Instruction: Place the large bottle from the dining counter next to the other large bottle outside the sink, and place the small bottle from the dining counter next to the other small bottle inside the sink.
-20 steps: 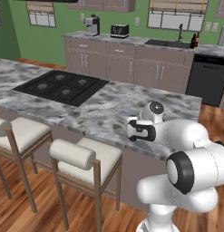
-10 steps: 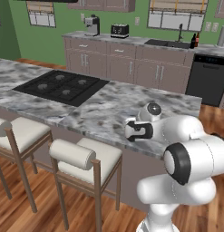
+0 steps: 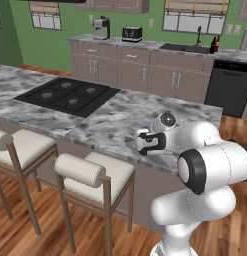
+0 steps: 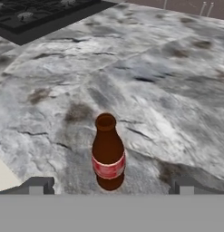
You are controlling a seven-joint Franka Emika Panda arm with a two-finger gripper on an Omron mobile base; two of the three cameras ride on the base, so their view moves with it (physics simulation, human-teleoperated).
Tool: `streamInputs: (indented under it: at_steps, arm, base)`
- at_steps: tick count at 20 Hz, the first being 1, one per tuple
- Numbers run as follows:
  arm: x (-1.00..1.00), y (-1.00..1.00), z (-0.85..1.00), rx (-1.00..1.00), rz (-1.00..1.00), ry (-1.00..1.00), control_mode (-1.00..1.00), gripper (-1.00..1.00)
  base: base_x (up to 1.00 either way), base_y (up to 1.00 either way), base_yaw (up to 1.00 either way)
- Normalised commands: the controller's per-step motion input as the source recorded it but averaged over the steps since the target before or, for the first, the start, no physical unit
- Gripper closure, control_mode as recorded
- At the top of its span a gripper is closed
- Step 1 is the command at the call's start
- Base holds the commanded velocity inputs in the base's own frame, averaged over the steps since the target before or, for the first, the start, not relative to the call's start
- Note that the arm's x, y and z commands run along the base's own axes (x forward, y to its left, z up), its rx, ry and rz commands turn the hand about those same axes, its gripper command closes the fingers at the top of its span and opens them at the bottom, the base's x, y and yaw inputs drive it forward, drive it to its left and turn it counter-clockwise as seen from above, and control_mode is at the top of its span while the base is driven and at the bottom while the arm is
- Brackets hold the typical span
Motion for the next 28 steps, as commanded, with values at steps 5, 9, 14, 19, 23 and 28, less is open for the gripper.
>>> streamInputs:
  at_steps: [5,9,14,19,23,28]
  arm:
    - [0.11,0.06,-0.08,0.0,0.0,0.0,-1.0,-1.0]
    - [0.1,0.06,-0.12,0.0,0.0,0.0,-1.0,-1.0]
    - [0.13,0.01,-0.11,0.0,0.0,0.0,-1.0,-1.0]
    - [0.12,0.0,-0.09,0.0,0.0,0.0,-1.0,-1.0]
    - [0.08,0.0,-0.08,0.0,0.0,0.0,-1.0,-1.0]
    - [0.07,0.0,-0.06,0.0,0.0,0.0,-1.0,-1.0]
  base:
    - [0.0,0.0,0.0]
    - [0.0,0.0,0.0]
    - [0.0,0.0,0.0]
    - [0.0,0.0,0.0]
    - [0.0,0.0,0.0]
    - [0.0,0.0,0.0]
